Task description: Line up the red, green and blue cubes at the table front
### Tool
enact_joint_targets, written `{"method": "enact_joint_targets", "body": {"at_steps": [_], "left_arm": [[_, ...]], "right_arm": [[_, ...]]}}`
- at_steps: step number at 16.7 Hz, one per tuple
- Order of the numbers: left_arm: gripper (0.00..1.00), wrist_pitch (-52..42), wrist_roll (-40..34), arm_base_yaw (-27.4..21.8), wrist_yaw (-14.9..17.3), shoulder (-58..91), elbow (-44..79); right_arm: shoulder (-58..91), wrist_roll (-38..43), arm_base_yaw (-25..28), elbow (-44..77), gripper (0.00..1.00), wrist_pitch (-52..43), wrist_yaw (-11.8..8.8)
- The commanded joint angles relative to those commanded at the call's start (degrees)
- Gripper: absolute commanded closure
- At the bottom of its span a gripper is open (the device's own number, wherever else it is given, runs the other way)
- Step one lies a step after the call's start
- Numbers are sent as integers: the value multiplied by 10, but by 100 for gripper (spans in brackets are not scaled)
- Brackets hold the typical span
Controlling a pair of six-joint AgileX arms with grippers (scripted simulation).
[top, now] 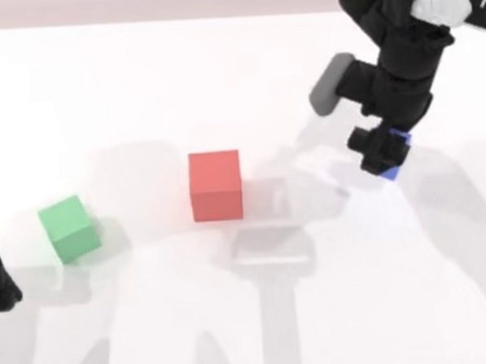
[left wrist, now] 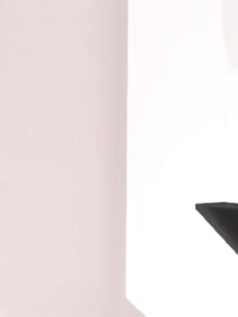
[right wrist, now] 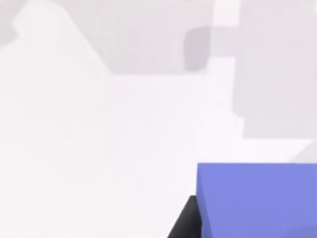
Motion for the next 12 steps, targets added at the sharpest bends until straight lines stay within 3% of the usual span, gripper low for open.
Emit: {"method": "enact_joint_targets", "body": {"at_steps": [6, 12], "left_arm": [[0, 0, 0, 0, 0, 0, 0], [0, 0, 0, 0, 0, 0, 0]], "right_arm": [[-8, -6, 5, -9, 100, 2, -1], [-116, -86, 107, -142, 100, 21, -4]]}}
